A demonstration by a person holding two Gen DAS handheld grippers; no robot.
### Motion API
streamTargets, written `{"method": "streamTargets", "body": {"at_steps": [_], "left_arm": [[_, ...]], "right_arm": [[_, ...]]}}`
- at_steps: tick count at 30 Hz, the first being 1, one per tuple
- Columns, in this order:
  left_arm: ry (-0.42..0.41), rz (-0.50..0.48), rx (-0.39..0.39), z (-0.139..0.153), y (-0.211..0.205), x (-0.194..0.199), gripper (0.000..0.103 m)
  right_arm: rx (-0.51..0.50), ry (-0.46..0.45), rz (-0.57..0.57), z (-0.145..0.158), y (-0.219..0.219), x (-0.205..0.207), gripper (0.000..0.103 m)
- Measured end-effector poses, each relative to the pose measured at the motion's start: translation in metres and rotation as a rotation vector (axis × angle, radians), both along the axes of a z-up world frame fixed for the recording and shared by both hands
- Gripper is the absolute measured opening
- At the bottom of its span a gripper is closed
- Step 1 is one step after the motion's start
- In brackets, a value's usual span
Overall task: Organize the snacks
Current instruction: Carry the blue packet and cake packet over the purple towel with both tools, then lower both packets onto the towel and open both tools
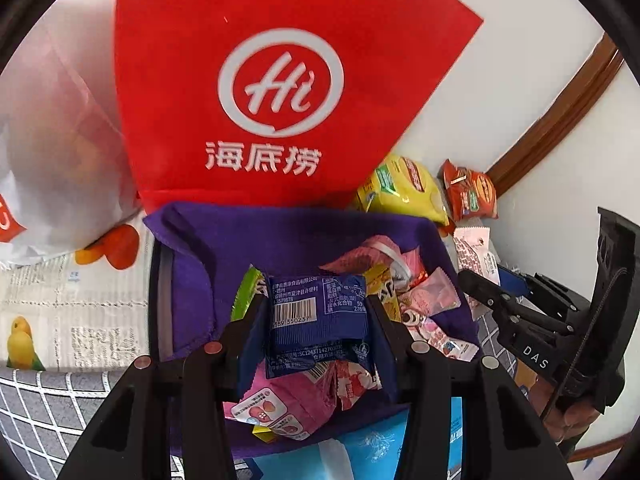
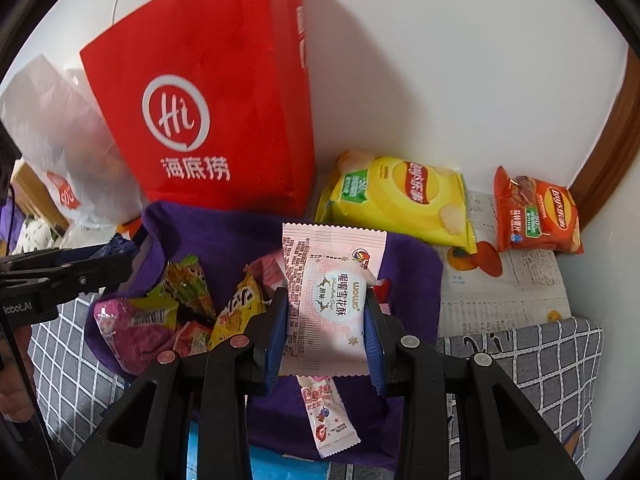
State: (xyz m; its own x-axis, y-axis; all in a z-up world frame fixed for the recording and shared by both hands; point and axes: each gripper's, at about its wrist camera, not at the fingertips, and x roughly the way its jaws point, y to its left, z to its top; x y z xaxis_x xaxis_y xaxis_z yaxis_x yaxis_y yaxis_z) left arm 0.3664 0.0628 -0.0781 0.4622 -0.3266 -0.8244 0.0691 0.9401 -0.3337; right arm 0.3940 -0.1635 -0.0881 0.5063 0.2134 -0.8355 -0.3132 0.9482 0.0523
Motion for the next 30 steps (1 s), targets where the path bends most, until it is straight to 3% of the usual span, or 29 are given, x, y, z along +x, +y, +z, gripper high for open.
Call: {"method": "streamTargets", "body": {"at_steps": [14,30], "left_arm": [[0.057,-0.034,0.033,-0.020,-0.020,0.004,0.047],[0.045,-0.041,0.037,-0.020,-0.023,0.004,0.051]], "right_arm": [[-0.010,0.074,-0.024,-0.023,-0.001,0.010,0.035],[-0.055,0.098,0.007,-0.035,0.009,0.009,0.036]]}}
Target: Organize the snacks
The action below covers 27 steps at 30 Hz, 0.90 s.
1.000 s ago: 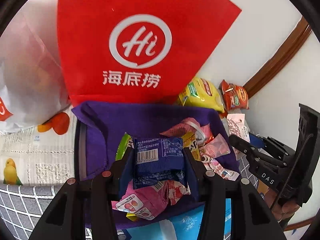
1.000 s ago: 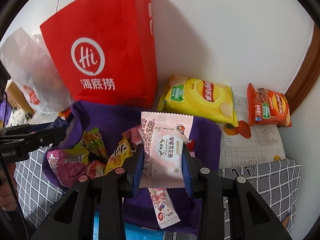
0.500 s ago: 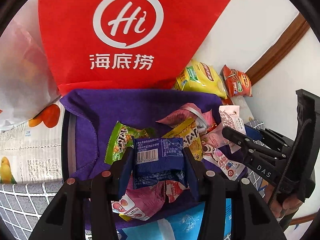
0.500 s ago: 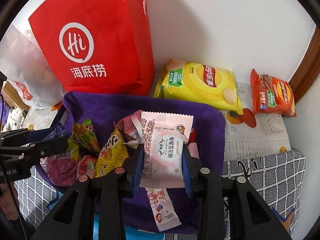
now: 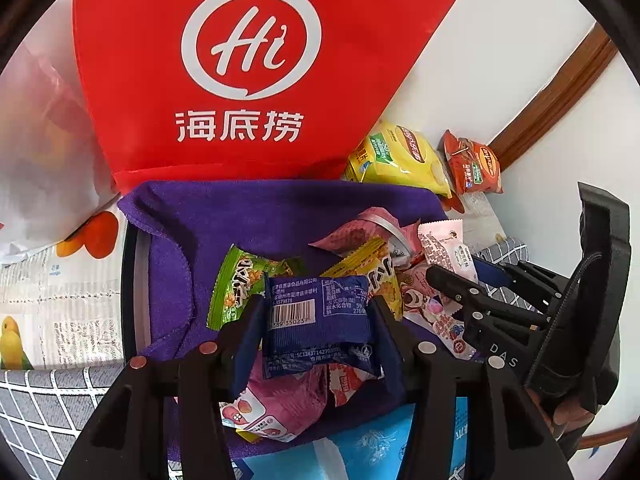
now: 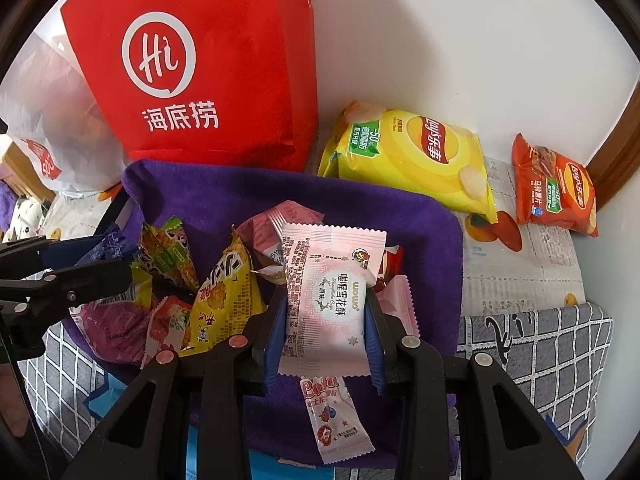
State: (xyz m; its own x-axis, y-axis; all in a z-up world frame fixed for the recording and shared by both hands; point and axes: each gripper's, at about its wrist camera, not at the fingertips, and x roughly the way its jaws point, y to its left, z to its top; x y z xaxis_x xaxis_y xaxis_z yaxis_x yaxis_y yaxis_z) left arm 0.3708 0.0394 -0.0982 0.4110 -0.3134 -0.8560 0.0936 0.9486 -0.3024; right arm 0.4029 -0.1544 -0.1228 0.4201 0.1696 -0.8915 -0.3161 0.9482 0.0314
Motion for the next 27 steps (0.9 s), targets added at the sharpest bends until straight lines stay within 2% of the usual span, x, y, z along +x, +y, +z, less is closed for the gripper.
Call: {"method": "streamTargets", "body": {"at_steps": [7,10,13,18,25,27], "left_arm": [[-0.001,-0.006,0.007,0.002,0.001,-0.002,0.054],[0.002,-0.007,-0.008,0.003,0.002,-0.002,0.055],[-0.007,-0.010,-0.010,0.008,0.002,-0.004,0.060],[-0.053,0.002,-0.009,0.024,0.004,-0.010,0.075],[-0.111,0.006,-0.004,0.051,0.006,-0.023,0.077],[-0.126,0.006,0.011,0.057,0.006,-0.028,0.077]], "right_arm": [[-0.027,-0.015,0.012,0.002,0.003,-0.002,0.042],[-0.022,-0.024,0.012,0.006,0.003,-0.003,0.048],[-0.009,-0.025,0.012,0.013,0.002,-0.006,0.049],[0.031,-0.075,0.002,0.034,0.000,-0.013,0.051],[0.017,-0.173,-0.014,0.070,-0.003,-0.030,0.052],[0.032,-0.184,-0.032,0.078,-0.005,-0.036,0.056]]}}
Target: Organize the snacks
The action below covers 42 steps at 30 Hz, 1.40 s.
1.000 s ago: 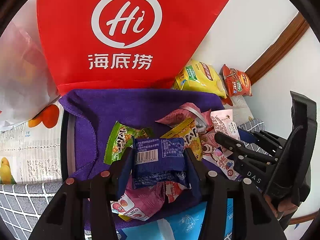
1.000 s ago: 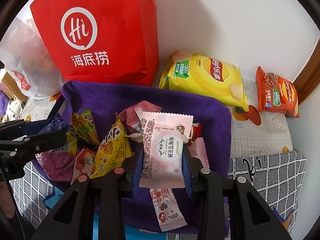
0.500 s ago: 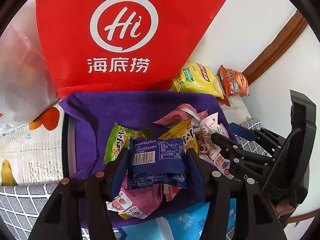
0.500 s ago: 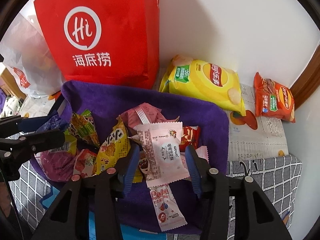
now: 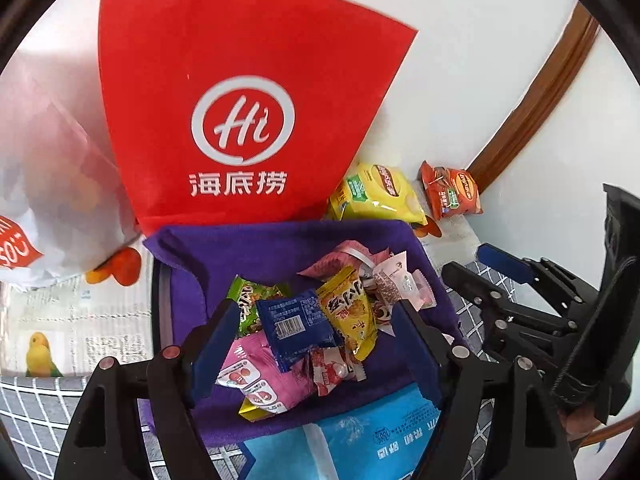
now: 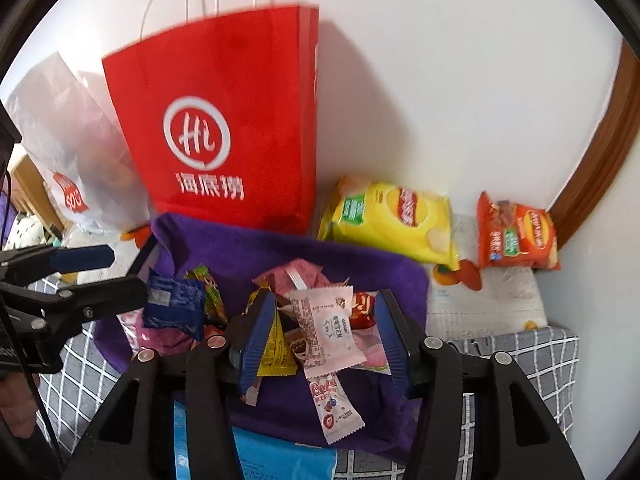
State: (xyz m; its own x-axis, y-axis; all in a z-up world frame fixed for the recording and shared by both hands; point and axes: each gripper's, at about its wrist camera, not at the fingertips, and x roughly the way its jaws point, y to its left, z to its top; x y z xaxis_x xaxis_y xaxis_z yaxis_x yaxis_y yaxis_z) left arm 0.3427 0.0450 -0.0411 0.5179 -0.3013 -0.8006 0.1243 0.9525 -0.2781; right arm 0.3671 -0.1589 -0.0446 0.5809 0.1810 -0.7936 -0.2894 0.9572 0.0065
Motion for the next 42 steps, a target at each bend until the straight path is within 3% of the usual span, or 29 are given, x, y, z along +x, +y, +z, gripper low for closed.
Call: {"method": "streamTargets", "body": {"at_steps": [3,10,23,27,36,42], "left_arm": [[-0.022,-0.007,0.023,0.010,-0.002,-0.007,0.086],[-0.064,0.000,0.029,0.032,-0.010,-0.029,0.086],[-0.109,0.032,0.061,0.049,-0.024,-0.150,0.087],[-0.158,0.050,0.085,0.060,-0.029,-0.191,0.089],[-0.257,0.073,0.113,0.071,-0.047,-0.277,0.102],[-0.308,0.084,0.153,0.074,-0.065,-0.317,0.102]], "right_arm": [[0.037,0.024,-0.014,0.008,-0.003,-0.009,0.058],[0.013,-0.014,-0.074,0.024,-0.017,-0.050,0.058],[0.070,-0.035,-0.132,0.053,-0.050,-0.154,0.059],[0.074,-0.085,-0.150,0.062,-0.058,-0.197,0.079],[0.123,-0.170,-0.157,0.069,-0.080,-0.270,0.096],[0.100,-0.194,-0.153,0.070,-0.089,-0.310,0.098]]}}
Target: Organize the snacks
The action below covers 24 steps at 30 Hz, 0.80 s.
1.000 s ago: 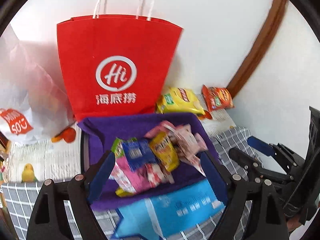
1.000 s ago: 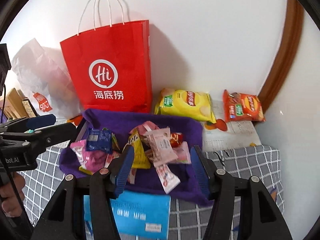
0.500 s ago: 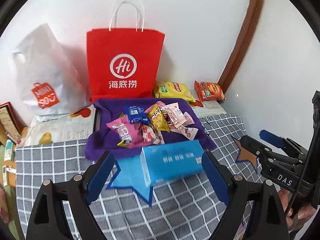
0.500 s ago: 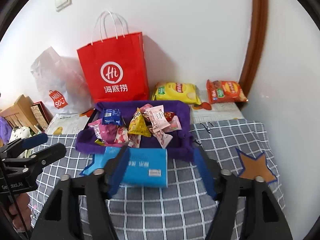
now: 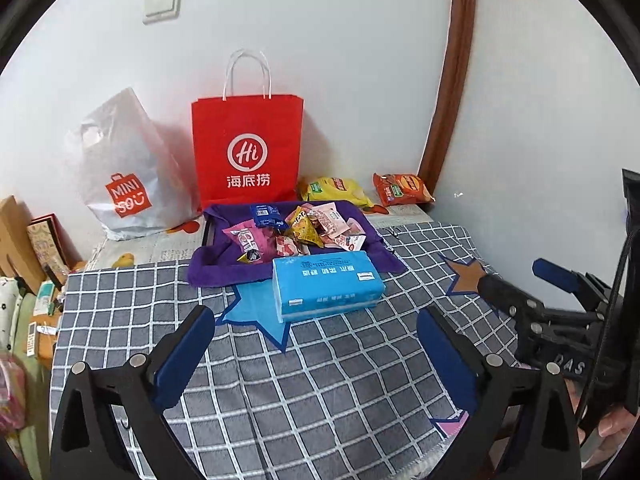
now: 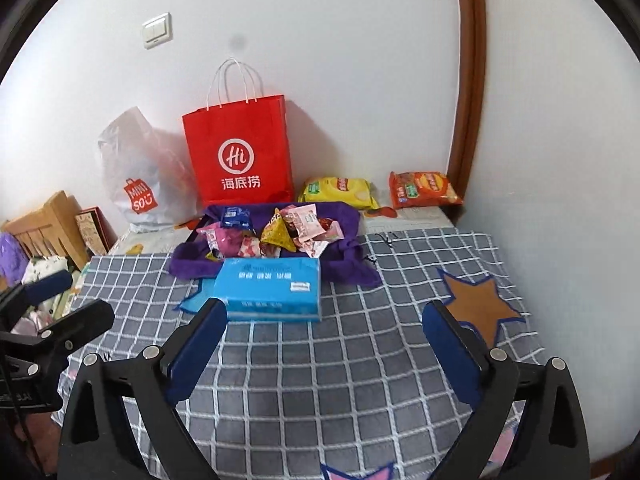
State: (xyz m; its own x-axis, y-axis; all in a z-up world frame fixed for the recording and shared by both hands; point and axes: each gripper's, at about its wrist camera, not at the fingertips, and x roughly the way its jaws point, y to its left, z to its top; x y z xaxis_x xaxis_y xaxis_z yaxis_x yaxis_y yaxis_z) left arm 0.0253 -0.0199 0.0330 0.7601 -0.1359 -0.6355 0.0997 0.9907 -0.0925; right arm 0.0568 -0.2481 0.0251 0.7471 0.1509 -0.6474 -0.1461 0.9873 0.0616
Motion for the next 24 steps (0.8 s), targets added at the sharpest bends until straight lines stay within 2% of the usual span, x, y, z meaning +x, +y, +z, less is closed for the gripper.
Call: {"method": "streamTargets", "body": {"at_steps": [9,24], "left_arm": [[-0.045,0.026,0.031,0.007,-0.010,-0.030,0.102],[-0.066,0.047,0.040,0.012,-0.007,-0.037,0.102]], "right_arm": [[0.009,-0.030,0.008,0.004,-0.011,-0.036,0.098],[0.010,-0.041,0.003,0.006,-0.013,-0.043,0.098]]}}
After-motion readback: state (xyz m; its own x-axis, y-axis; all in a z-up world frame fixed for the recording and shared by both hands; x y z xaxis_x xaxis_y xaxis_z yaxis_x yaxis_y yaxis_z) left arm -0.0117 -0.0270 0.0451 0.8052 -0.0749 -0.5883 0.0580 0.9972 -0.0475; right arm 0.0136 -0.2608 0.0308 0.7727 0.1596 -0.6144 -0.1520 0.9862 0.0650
